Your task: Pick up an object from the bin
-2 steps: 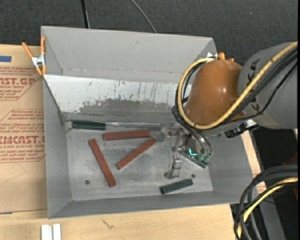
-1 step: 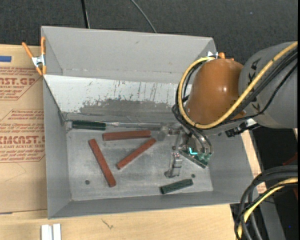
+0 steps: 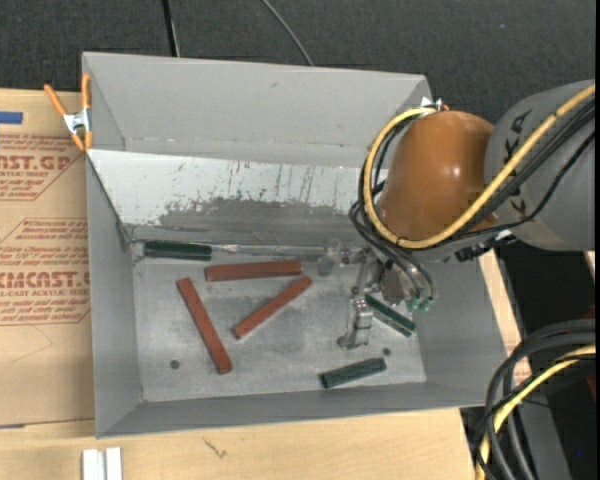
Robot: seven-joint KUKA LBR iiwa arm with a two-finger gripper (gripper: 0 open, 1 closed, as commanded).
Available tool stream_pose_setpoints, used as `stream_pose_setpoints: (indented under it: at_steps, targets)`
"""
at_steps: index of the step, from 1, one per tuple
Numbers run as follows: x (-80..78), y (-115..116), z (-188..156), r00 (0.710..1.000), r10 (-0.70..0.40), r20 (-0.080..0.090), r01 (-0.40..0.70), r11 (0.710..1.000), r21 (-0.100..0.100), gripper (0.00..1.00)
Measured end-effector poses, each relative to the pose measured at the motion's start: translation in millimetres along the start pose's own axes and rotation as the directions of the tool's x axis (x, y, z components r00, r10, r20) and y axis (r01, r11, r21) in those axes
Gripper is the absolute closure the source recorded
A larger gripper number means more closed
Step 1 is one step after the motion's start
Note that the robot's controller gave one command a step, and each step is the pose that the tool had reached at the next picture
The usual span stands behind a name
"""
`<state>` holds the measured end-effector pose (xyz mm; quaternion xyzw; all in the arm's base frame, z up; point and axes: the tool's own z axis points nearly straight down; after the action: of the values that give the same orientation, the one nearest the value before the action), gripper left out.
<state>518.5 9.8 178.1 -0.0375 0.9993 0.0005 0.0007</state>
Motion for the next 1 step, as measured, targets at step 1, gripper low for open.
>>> stream_pose_setpoints:
  at_steps: [1]
  targets:
    - [-1.3,-9.8,6.8,0.999,-0.044,0.010,0.044,0.999,0.001,0.00]
